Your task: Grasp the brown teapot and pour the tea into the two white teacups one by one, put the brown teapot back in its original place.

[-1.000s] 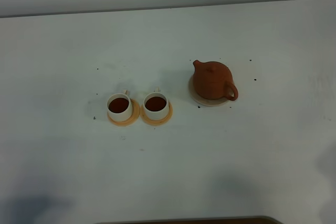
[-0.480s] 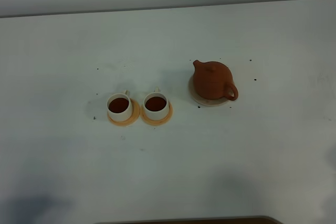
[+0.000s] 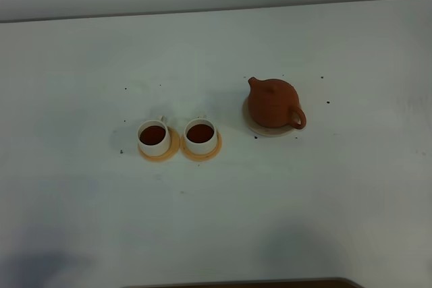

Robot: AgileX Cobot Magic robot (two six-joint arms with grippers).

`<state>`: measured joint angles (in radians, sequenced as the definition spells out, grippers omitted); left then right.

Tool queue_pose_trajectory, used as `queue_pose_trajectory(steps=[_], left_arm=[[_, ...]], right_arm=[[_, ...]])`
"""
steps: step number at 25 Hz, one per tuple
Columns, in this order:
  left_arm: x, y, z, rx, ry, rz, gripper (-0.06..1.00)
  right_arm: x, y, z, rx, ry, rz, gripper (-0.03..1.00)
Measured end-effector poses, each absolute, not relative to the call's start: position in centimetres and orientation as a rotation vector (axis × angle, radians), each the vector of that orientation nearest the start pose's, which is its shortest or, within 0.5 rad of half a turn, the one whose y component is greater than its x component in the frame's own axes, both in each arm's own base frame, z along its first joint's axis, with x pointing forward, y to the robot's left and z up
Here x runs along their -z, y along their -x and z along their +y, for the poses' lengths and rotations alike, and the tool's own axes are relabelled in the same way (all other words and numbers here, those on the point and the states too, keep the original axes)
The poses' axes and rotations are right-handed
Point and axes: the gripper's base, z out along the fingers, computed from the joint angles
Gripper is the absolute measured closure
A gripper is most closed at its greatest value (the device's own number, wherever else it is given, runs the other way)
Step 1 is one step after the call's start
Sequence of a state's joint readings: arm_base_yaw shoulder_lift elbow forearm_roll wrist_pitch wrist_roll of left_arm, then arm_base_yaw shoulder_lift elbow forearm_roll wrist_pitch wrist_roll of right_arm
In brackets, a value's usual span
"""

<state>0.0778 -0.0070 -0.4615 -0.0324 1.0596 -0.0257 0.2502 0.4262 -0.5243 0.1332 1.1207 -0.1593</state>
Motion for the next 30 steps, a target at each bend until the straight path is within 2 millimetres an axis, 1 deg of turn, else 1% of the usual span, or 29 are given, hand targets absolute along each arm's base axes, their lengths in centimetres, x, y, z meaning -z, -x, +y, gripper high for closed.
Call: queue_pose_trajectory(steps=[3,6,17,21,28,30], left_arm=[[-26.7,0.1,-0.3,0.007,0.106,2.072,0.65],[-26.7,0.1,-0.3,0.007,0.106,2.072,0.65],[-26.7,0.1,-0.3,0.007,0.106,2.072,0.65],[-26.7,0.1,-0.3,0.007,0.106,2.072,0.65],[-26.7,0.1,-0.3,0.007,0.106,2.072,0.65],[-26.7,0.1,-0.3,0.007,0.106,2.072,0.65]], right_arm=[[-27.2,-4.7,2.0,-0.188,0.411,2.433,0.57],[-27.4,-4.2,1.8,-0.175,0.374,2.401,0.57],[-27.9,-1.8,1.4,-0.166,0.349,2.242,0.57],[-28.0,-1.1,1.2,-0.145,0.307,2.203,0.57],[-28.0,1.0,1.0,-0.124,0.276,2.072,0.57],[-27.8,1.2,1.0,-0.123,0.275,2.058,0.57]])
